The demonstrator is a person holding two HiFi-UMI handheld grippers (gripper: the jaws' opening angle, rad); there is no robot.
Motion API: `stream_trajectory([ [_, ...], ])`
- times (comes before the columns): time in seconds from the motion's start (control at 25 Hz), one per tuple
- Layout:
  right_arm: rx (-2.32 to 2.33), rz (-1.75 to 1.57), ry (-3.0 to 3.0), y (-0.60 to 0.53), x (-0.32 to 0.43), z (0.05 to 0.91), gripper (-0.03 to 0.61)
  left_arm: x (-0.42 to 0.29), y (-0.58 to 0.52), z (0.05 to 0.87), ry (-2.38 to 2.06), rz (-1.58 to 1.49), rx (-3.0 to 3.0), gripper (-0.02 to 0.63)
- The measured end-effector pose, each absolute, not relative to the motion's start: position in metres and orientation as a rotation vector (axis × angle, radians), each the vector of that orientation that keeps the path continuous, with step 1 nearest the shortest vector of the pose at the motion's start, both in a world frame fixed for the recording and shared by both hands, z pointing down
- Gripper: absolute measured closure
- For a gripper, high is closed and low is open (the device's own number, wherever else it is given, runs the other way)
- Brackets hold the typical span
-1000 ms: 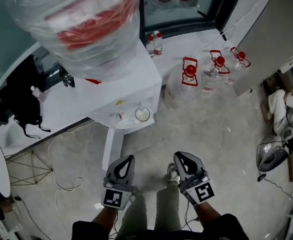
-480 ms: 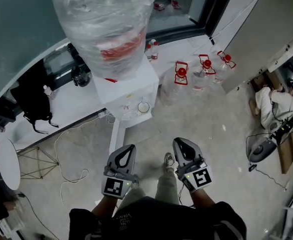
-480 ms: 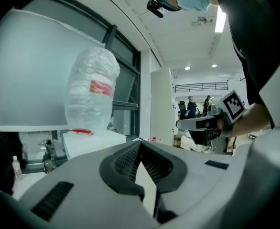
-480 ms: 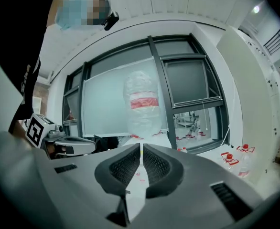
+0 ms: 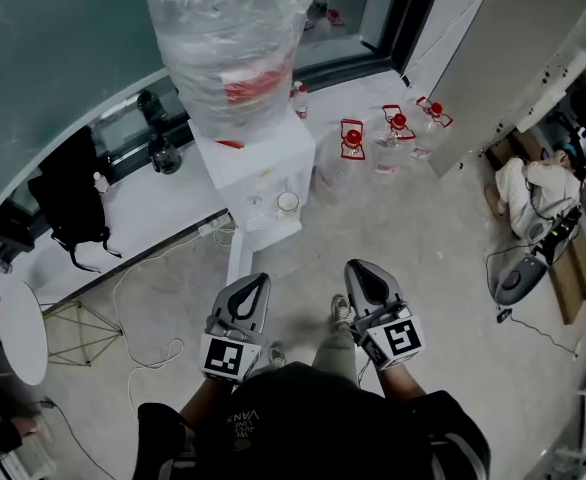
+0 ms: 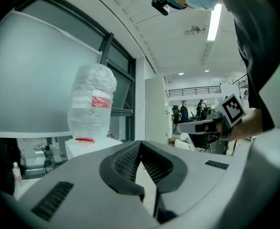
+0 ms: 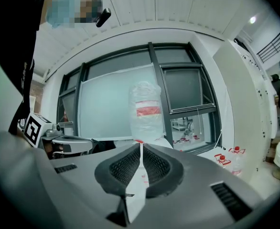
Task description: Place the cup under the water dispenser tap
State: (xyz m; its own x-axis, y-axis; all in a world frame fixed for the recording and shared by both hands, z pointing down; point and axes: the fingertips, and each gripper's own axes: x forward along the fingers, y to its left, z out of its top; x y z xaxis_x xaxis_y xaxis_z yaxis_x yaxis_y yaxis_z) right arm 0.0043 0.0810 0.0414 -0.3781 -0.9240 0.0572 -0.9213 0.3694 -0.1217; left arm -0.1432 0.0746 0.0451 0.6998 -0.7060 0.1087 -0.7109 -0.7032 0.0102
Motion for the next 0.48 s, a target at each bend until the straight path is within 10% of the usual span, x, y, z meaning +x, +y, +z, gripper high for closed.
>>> stream_trajectory([
  [0.48,-1.795,-0.235,2.553,0.148,-0.042,0.039,0.534,-0.192,0.134,0.034,-1.132,0.150,2.877,0.595],
])
